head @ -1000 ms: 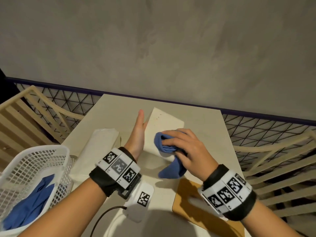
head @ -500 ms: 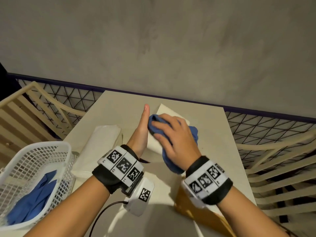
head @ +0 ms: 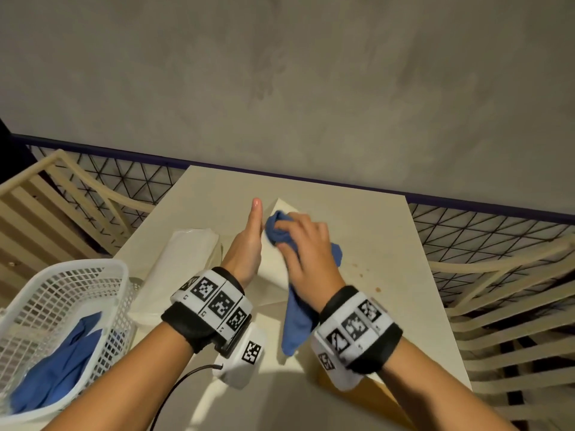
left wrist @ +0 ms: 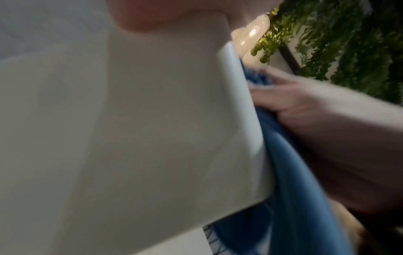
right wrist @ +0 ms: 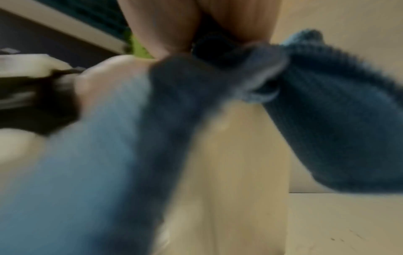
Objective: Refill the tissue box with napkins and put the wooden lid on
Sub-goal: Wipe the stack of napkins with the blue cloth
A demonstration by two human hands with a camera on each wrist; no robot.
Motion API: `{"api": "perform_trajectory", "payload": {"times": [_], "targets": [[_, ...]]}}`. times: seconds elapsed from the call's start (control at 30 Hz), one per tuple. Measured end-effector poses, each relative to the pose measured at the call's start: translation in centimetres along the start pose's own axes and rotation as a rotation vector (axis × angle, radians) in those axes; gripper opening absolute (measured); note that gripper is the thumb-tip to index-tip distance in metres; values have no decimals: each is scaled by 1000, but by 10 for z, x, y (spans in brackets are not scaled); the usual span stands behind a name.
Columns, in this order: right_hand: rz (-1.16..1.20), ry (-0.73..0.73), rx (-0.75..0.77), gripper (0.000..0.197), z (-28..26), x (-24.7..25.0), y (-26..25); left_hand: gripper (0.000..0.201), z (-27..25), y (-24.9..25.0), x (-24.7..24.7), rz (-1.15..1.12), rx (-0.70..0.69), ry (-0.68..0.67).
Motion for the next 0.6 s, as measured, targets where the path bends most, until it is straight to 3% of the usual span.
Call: {"api": "perform_trajectory", "payload": {"times": [0.1,0.2,0.23,0.37,0.43,0.6], "targets": [[32,-86,37,31,-1,-4,-1,66,3,-2,5,-35,-5,33],[-6,29,-143,30,13,3,29,58,2,-8,5,-48,-2,45],[-32,51,-132,30,9,4,25,60,4,-10,6,-63,8,70],[-26,-92,132,28,-35,-16,-20,53,11,-19,18,-193,111,169],[-15,-142,158,28,-25,-15,-12,46,8,-20,15,-136,150,160],[96,26,-197,28,11,3,37,51,2,-13,23,12,105,285]]}}
Point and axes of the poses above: each hand's wrist, its own z-axis towards the middle knuckle, its own x-axis out of the back of the hand, y = z × x, the point moved 8 cm from there along z, towards the middle knuckle, and after that the axes turned 11 degrees about y, right-handed, at the moved point
